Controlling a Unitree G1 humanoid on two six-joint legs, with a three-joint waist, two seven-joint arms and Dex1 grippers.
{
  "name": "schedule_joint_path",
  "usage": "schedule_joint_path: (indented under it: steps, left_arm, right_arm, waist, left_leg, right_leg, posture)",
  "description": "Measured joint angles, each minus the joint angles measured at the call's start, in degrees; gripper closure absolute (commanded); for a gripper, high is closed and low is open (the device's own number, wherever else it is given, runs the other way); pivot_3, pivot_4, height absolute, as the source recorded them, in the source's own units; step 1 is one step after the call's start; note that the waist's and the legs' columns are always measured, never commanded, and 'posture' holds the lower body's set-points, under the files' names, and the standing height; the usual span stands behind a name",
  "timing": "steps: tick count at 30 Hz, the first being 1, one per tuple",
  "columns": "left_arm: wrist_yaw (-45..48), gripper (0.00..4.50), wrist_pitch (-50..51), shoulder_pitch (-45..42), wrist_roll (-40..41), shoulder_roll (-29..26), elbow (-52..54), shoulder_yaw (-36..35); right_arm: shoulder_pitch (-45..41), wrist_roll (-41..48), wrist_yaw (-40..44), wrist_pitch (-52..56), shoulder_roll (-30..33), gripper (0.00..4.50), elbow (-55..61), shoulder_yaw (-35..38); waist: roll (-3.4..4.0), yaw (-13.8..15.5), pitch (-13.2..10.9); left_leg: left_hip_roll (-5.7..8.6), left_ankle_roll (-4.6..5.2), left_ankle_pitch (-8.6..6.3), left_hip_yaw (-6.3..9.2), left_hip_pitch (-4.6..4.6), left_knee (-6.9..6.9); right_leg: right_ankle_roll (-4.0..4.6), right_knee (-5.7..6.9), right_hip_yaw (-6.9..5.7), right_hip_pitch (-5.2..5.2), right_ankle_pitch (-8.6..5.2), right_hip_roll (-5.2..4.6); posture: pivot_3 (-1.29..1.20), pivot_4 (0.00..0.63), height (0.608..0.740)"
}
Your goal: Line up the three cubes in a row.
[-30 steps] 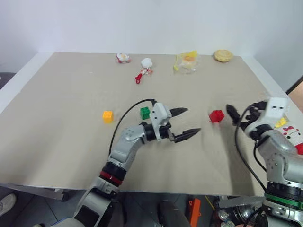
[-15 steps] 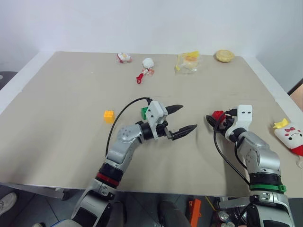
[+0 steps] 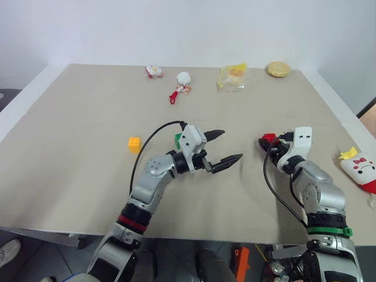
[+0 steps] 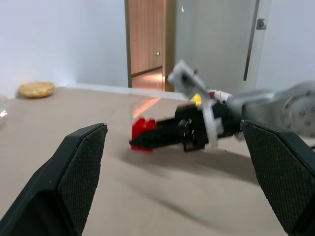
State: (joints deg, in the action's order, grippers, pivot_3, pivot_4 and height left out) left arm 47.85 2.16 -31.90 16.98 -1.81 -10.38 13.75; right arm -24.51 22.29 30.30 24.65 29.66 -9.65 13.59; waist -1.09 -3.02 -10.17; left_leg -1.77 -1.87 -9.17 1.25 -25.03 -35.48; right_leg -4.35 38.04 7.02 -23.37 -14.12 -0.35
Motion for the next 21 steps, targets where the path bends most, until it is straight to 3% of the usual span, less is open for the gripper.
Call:
schedule_joint_path:
  steps: [4, 8, 15, 21]
  left_arm:
    - [5.53, 0.00, 1.71, 4.03, 2.41, -7.38, 4.81, -0.79]
    - [12.09, 0.00, 2.95, 8.29, 4.49, -14.92, 8.27, -1.11]
    - [20.09, 0.00, 3.18, 12.33, 5.77, -22.60, 12.42, -1.24]
    - [20.22, 0.00, 3.21, 12.60, 5.87, -23.43, 14.36, -1.23]
  right_arm:
    - [6.16, 4.56, 15.42, 0.24, 5.52, 3.23, 14.67, -5.85]
    - [10.73, 6.04, 29.12, -0.41, 12.32, 3.23, 21.25, -11.84]
    - [8.73, 2.47, 45.00, -12.35, 15.17, 3.23, 13.34, -16.72]
    - [6.19, -1.48, 53.04, -19.15, 15.37, 3.23, 3.89, -20.79]
  waist:
    - [0.00, -0.06, 0.00]
    - [-0.04, 0.08, -0.03]
    - [-0.23, 0.22, -0.13]
    - [-0.24, 0.27, -0.14]
  left_leg:
    - [-0.05, 0.00, -0.02, 0.17, 0.02, 0.10]
    - [-0.03, -0.01, -0.02, 0.24, -0.02, -0.01]
    - [-0.07, -0.02, 0.00, 0.15, 0.00, -0.26]
    - [-0.10, -0.02, 0.00, 0.17, -0.02, -0.17]
  right_leg:
    - [0.10, 0.01, -0.17, 0.02, -0.12, 0.05]
    - [0.31, 0.00, -0.31, 0.07, -0.24, -0.04]
    - [0.46, 0.00, -0.32, 0.09, -0.11, -0.10]
    - [0.48, 0.01, -0.37, 0.07, -0.17, -0.08]
  posture:
    - [0.00, 0.150, 0.740]
    - [0.00, 0.150, 0.740]
    - [0.00, 0.150, 0.740]
    - [0.00, 0.150, 0.740]
